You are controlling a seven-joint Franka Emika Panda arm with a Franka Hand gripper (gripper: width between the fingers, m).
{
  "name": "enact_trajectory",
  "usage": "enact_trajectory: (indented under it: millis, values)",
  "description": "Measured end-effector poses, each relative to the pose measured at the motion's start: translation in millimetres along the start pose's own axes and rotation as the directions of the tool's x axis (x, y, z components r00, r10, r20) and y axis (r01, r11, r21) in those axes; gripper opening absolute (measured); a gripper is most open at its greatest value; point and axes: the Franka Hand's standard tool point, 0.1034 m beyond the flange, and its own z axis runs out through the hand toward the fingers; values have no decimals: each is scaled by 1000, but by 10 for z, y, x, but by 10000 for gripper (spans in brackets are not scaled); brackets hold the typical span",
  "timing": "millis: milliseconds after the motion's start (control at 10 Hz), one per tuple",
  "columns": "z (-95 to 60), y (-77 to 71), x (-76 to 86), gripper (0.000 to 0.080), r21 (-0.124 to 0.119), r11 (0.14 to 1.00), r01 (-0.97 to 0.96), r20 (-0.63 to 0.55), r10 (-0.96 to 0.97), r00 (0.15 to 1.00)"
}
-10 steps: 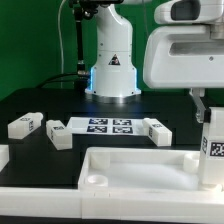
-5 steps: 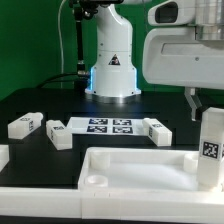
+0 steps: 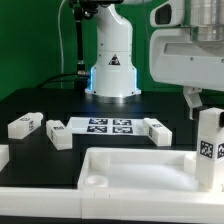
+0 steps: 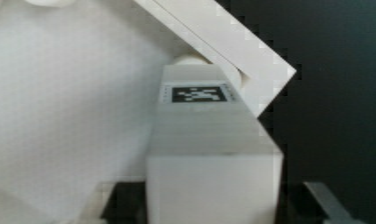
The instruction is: Assemble desk
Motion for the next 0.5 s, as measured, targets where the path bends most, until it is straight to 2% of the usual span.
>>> enact_trajectory:
  millis: [100,200,300,500]
  values:
    - [2,2,-2,488,-1,999,38,1,-38,999]
    - [8,12,-15,618,-7,997,83,5,-83,997]
    - [10,12,-31,640,-14,981,196,6,-196,981]
    - [14,-1,-64,648,-12,926,378,10,-378,926]
